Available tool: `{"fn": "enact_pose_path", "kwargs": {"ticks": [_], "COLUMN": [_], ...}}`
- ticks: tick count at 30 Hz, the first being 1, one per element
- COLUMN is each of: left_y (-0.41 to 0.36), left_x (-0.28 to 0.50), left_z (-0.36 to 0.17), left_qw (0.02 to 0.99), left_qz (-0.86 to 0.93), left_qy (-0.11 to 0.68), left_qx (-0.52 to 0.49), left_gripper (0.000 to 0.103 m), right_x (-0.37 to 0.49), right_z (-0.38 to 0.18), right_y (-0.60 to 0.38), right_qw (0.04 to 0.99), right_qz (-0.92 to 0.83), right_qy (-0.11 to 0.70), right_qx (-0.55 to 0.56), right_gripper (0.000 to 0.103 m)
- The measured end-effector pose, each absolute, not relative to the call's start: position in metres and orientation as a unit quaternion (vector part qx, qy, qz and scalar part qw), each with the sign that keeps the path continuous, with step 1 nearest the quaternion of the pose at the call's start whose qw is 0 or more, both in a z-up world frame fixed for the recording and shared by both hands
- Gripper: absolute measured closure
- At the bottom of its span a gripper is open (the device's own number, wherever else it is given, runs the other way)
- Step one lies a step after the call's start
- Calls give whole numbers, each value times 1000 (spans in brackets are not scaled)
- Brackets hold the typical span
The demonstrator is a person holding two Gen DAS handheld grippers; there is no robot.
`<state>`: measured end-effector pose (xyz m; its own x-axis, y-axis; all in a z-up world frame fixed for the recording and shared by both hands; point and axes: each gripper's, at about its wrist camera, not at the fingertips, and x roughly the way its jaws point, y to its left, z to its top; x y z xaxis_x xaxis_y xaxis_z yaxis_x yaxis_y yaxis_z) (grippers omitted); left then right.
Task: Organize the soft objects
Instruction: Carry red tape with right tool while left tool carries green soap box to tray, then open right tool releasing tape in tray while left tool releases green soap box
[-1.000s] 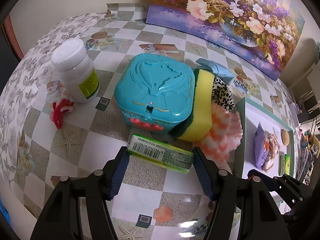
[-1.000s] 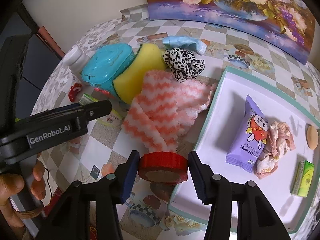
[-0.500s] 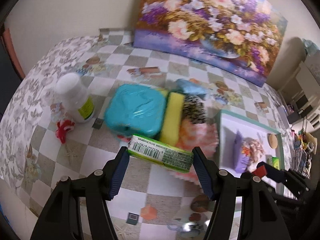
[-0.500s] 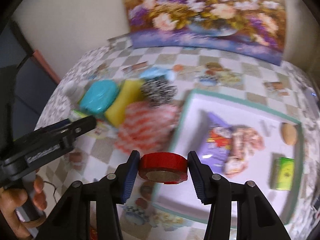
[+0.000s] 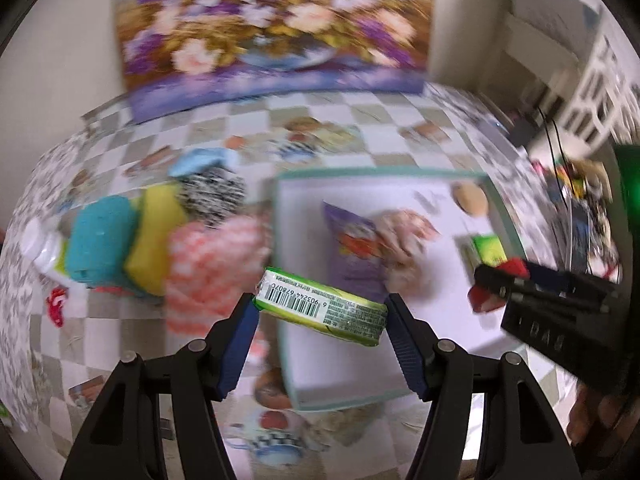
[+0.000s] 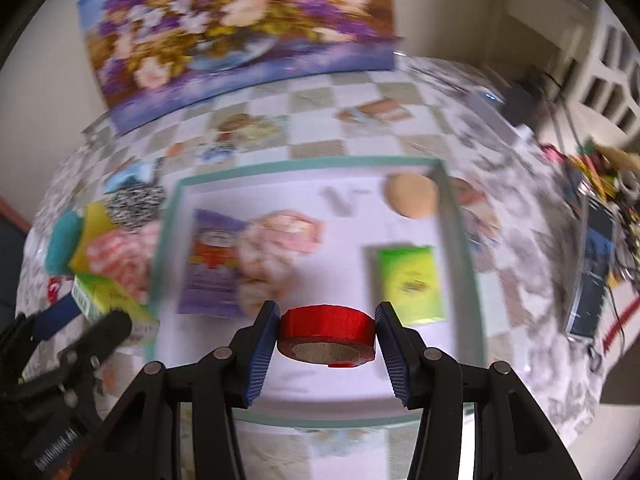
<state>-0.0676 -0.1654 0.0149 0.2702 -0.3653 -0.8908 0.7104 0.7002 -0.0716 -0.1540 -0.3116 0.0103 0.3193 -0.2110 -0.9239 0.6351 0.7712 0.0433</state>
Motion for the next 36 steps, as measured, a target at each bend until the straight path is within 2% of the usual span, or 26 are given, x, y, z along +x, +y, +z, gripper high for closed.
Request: {"fn": "enact_pose_path", "kwargs": {"ticks": [13,20,27,30,31,32,34,36], "left_y": [-182,-187,-197,-199,-199,-198,-195,-191], "left_x": [-78,-76,-71,-71,-71,-70,-68,-65], "left_z": [-33,-44,-46,-46,-46,-46,-43,-38], "left_qw": [713,703,715,716,718,721,727,735], "left_qz": [-351,-348,-351,-347,-344,-342,-338,-335], "left_qy": [570,583,564,562,560,558,555,550], "left_qx": [209,211,220,226,228,228,223,212], "left_gripper": [37,37,36,33,28,27,27,21], "right_x": [-173,-169,-165,-161,-160,-160,-159,-159], "right_z": [-21,-35,-37,-33,-31,-29,-24,-18], "right_y": [-318,-315,-313,-311,-311,-311,-310,-311], "right_qw": [745,735,737,744,747,749,755,761], "right_qz": [-277,-268,-273,-278,-279,-280,-286,-294], "right_qy": [574,592,592,583,578,574,565,554], "right_qx": [196,192,179,172,172,173,170,169], "right_gripper": [51,51,50,47,41,39,38,37]}}
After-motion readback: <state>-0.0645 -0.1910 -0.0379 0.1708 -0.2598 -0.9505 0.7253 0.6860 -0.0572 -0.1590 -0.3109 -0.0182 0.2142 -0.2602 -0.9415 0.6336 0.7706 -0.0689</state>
